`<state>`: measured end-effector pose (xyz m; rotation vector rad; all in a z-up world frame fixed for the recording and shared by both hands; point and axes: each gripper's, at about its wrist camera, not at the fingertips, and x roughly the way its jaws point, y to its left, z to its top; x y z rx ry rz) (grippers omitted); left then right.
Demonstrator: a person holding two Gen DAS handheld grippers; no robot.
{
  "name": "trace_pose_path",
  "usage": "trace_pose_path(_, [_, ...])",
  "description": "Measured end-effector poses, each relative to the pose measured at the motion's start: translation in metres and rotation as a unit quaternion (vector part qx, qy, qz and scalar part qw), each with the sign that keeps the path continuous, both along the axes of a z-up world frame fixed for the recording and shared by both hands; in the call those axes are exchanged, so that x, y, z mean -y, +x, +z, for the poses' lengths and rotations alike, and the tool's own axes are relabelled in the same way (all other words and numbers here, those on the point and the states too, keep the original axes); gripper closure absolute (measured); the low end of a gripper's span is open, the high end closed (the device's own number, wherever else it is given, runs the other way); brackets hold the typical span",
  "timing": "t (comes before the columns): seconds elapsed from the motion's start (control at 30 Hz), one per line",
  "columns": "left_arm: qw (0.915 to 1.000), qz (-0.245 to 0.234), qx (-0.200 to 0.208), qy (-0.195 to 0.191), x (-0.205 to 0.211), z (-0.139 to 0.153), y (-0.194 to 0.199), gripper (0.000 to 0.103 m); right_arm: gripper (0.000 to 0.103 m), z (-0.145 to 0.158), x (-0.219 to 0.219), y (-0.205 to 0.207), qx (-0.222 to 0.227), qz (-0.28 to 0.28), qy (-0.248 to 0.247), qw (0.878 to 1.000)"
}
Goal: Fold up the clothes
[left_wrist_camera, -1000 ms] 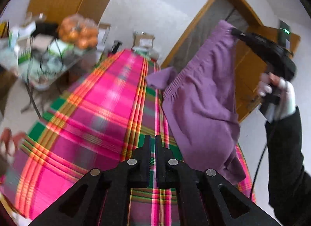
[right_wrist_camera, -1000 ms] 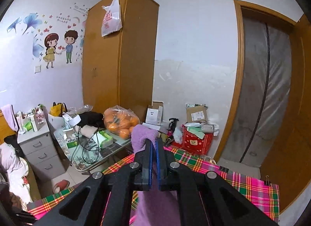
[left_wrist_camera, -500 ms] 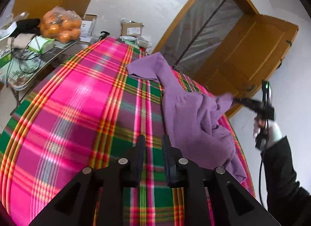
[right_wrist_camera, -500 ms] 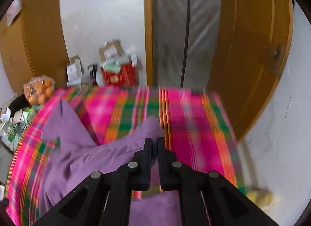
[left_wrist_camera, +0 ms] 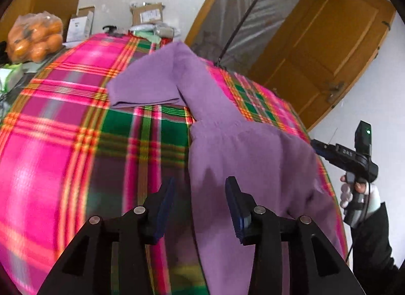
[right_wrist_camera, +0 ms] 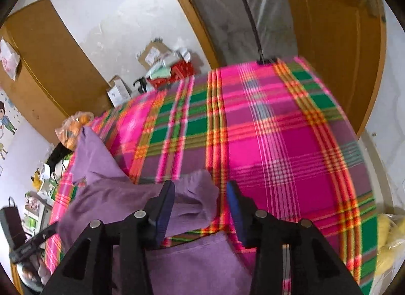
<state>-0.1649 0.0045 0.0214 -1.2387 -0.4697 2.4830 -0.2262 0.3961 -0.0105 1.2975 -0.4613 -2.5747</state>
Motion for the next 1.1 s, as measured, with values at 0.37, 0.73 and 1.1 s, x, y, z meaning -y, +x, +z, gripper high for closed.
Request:
trace_pose_path(0.37, [0.9997,-0.012,0.020,0.008,-0.019,-0.017,-0.042,0.062,0.081,-0.028,0.016,-0.021,0.023,0.060,0.018,0.998])
trace_pose_path(0.73, [0.9990,-0.001,-0.044,0.000,-0.003,0.024,0.000,0.101,0.095,0.016,0.028,0.006,-0.040,0.049,0.049,0.997])
trace_pose_path(1.1, [0.9810,0.075,-0.179,-0.007,0.054,0.126,0.121,0.101,0.096,0.154,0.123,0.068,-0.237,0.094,0.105,0.961])
